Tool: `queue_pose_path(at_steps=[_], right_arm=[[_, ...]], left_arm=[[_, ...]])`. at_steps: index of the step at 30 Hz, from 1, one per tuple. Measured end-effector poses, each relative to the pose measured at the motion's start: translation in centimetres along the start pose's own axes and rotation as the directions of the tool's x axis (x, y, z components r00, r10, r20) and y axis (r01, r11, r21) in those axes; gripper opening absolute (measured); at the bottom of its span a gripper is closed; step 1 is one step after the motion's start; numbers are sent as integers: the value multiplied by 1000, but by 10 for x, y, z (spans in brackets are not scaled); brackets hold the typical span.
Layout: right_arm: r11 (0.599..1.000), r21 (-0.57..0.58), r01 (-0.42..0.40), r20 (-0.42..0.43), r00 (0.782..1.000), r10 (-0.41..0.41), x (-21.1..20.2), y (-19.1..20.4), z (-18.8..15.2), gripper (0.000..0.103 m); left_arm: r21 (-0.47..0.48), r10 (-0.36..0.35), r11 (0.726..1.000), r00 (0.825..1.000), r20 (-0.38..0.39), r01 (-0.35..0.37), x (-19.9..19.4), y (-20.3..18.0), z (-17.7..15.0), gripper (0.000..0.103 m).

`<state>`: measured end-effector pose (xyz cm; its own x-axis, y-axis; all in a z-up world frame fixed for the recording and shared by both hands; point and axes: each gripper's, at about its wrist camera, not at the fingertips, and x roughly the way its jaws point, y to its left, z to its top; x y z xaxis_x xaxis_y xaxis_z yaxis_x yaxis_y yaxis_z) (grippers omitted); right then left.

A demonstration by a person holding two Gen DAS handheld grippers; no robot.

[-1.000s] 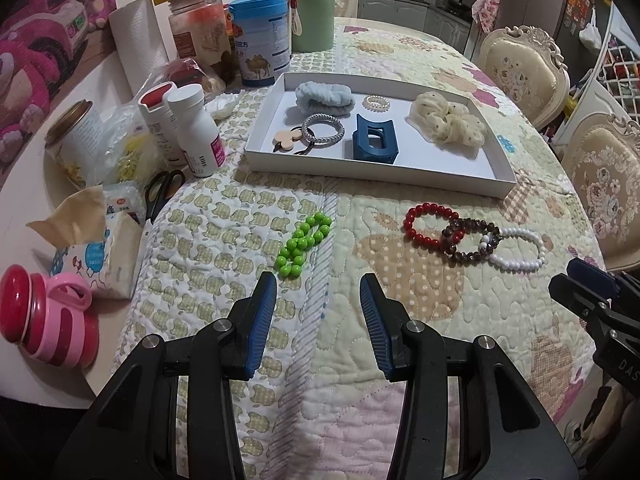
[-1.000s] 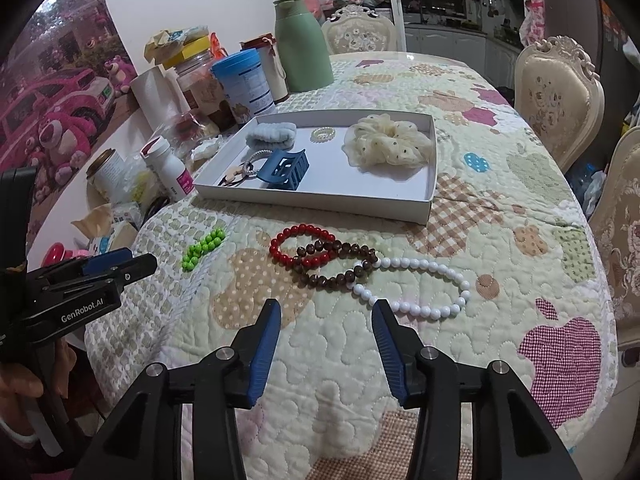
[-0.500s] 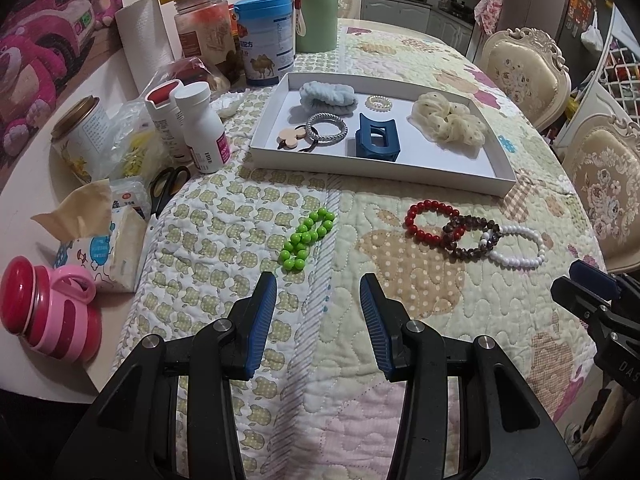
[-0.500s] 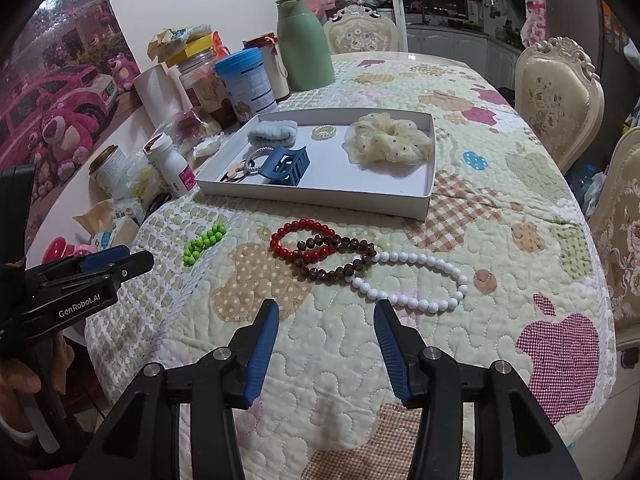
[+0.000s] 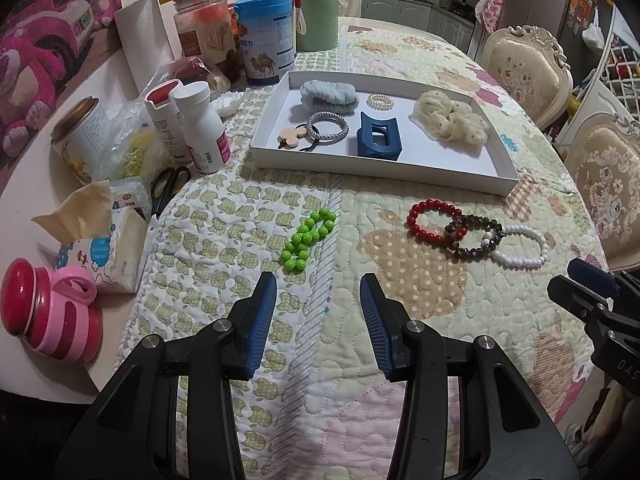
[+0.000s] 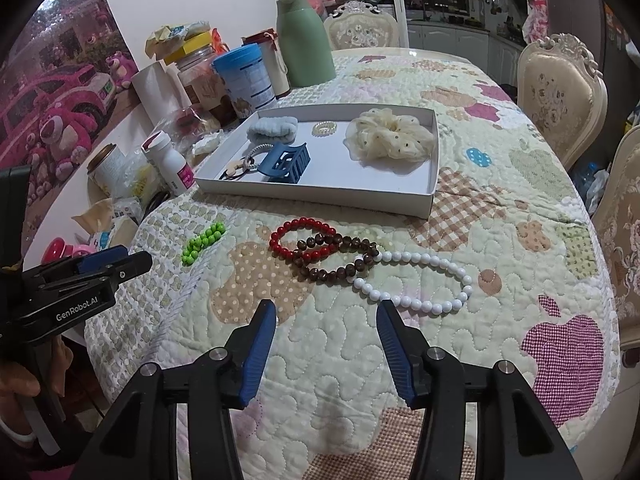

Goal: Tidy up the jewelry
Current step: 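Grasp the green beaded bracelet with the left tool while the right tool grasps the brown bead bracelet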

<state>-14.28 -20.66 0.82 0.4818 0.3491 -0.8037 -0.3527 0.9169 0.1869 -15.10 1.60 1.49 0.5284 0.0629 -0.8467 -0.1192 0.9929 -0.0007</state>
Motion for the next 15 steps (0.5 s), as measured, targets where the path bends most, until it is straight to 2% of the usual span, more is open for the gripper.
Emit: queue_pose_path(at_steps=[5,15], right_arm=[[1000,-6,0,-10,1000,0,4,0,0,50],[1000,30,-6,-31,999,6,21,-11,-1,50]], left_arm=[[-14,-9,1000,1000,-12,9,3,4,1,43],[-137,-79,988,994,-74,68,16,44,7,43]])
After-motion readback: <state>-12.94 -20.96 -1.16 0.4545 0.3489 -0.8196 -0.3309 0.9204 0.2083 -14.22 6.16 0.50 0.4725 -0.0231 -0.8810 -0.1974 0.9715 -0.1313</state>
